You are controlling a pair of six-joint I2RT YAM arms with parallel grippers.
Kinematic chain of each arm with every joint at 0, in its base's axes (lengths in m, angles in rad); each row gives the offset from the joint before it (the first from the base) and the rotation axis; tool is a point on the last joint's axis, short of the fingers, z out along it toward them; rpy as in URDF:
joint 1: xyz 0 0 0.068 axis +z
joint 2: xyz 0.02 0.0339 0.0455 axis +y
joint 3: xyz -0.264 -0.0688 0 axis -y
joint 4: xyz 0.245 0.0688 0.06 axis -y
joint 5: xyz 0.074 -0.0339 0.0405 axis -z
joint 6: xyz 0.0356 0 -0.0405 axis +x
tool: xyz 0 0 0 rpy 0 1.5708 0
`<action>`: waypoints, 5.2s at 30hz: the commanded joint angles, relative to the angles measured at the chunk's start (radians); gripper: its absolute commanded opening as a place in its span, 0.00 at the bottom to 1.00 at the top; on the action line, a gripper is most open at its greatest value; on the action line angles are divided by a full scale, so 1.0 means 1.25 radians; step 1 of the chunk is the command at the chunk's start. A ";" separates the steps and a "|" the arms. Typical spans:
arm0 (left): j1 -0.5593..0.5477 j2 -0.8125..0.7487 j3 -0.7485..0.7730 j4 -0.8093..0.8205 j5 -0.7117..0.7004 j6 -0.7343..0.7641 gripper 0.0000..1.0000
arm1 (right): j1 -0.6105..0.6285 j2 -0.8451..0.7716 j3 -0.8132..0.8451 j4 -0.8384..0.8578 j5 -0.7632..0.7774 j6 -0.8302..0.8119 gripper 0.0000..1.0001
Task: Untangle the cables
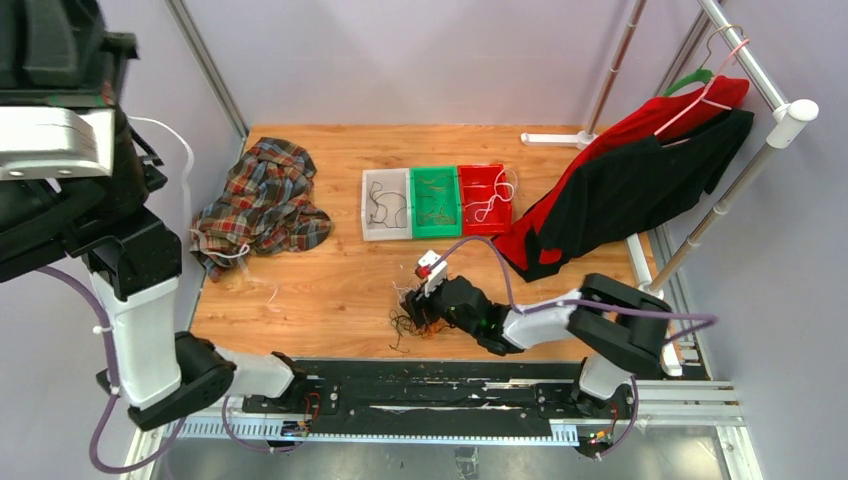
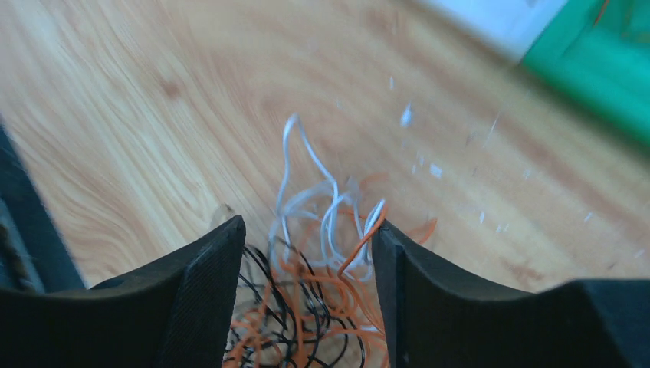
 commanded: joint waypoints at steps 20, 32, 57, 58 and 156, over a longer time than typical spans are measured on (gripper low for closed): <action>-0.082 0.051 -0.258 -0.163 0.086 -0.149 0.00 | -0.073 -0.174 0.376 -0.193 0.048 -0.145 0.66; -0.166 0.287 0.008 -0.159 0.075 -0.069 0.00 | -0.306 -0.243 0.330 -0.241 0.102 -0.137 0.50; -0.176 0.384 -0.073 -0.059 0.021 -0.067 0.00 | -0.515 -0.121 0.407 -0.285 0.005 -0.107 0.44; -0.176 0.379 -0.089 -0.060 0.014 -0.071 0.01 | -0.515 -0.125 0.392 -0.280 0.008 -0.104 0.44; -0.066 0.465 -0.326 -0.974 0.124 -0.309 0.95 | -0.511 -0.447 -0.021 -0.257 0.345 0.064 0.51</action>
